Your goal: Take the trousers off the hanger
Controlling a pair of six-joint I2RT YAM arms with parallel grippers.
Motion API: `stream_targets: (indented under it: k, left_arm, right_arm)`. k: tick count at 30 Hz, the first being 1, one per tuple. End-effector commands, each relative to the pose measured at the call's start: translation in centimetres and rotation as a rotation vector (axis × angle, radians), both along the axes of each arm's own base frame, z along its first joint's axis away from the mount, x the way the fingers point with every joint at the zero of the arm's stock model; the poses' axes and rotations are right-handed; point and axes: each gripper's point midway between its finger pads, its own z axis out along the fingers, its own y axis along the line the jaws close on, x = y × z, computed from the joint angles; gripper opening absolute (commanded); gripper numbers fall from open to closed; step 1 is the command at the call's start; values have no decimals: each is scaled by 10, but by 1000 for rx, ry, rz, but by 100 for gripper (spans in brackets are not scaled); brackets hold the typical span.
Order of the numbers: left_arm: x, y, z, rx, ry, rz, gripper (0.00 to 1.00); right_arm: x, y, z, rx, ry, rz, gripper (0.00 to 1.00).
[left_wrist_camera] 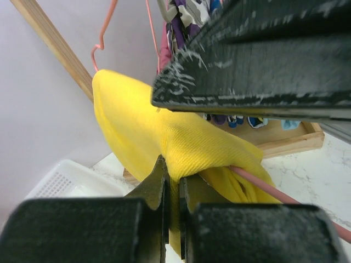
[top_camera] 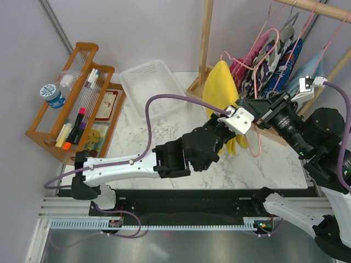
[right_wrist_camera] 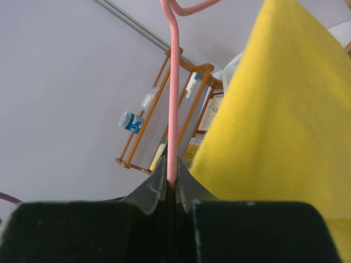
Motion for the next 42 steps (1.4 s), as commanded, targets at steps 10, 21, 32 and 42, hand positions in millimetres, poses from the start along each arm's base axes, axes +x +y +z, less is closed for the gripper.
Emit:
stream_targets:
  k: [10,21,32,42]
  left_arm:
    - [-21,78,119,-330,-49,-68,2]
    - [-1,120,156,-364,-34,-3,2]
    - [17,160,168,-314,-97,82,2]
    - [100,234,118,-243,-28,311,2]
  right_arm:
    - [20,2,-35,-32,-22,-53,0]
    - [29,16,-100,-127,77,-12,0]
    - [31,16,-151,-221,142,-4,0]
    - [21,17,-177,-317,154,53,0]
